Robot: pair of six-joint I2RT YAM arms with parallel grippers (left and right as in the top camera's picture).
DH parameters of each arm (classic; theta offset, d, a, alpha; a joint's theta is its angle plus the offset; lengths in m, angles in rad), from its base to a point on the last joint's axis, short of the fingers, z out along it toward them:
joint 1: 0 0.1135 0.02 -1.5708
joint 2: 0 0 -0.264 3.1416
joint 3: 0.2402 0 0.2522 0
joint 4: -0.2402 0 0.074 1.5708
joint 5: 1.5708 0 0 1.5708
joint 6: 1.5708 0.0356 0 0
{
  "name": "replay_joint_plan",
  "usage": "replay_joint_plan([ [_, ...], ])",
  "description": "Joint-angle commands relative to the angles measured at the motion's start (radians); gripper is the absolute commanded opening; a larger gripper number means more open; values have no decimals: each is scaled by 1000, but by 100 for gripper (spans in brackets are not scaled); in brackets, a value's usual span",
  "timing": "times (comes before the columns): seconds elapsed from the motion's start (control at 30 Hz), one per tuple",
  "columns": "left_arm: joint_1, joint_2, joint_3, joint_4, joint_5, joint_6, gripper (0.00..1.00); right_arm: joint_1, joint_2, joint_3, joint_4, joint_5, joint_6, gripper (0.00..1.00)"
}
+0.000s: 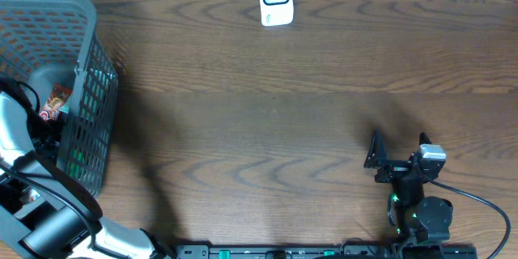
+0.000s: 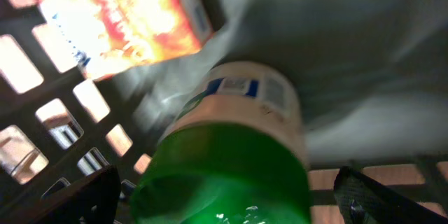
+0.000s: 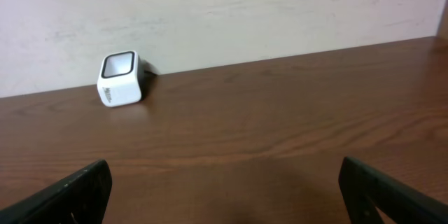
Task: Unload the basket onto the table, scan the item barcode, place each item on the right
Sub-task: 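Close the left gripper on the green-lidded jar and lift it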
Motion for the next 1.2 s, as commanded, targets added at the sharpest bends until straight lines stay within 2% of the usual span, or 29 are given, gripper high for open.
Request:
replay_joint_plan([
  [0.0,15,-24,5,-27,-14,-13,98,9,-5,-2,-3,9,13,99],
  [0.27,14,-24,-5,-8,-16,-14,98,9,-5,-2,-3,9,13,99],
  [0.73,14,-24,-177,150,-16,-17,98,9,-5,-2,-3,9,13,99],
  [0.93,14,-24,-195,178,-16,-17,100,9,-5,-2,-3,9,13,99],
  [1.07,14,-24,-195,180,-17,-17,79,9,-5,-2,-3,9,13,99],
  [1.17,14,-25,-193,180,-17,-17,70,9,-5,-2,-3,9,13,99],
])
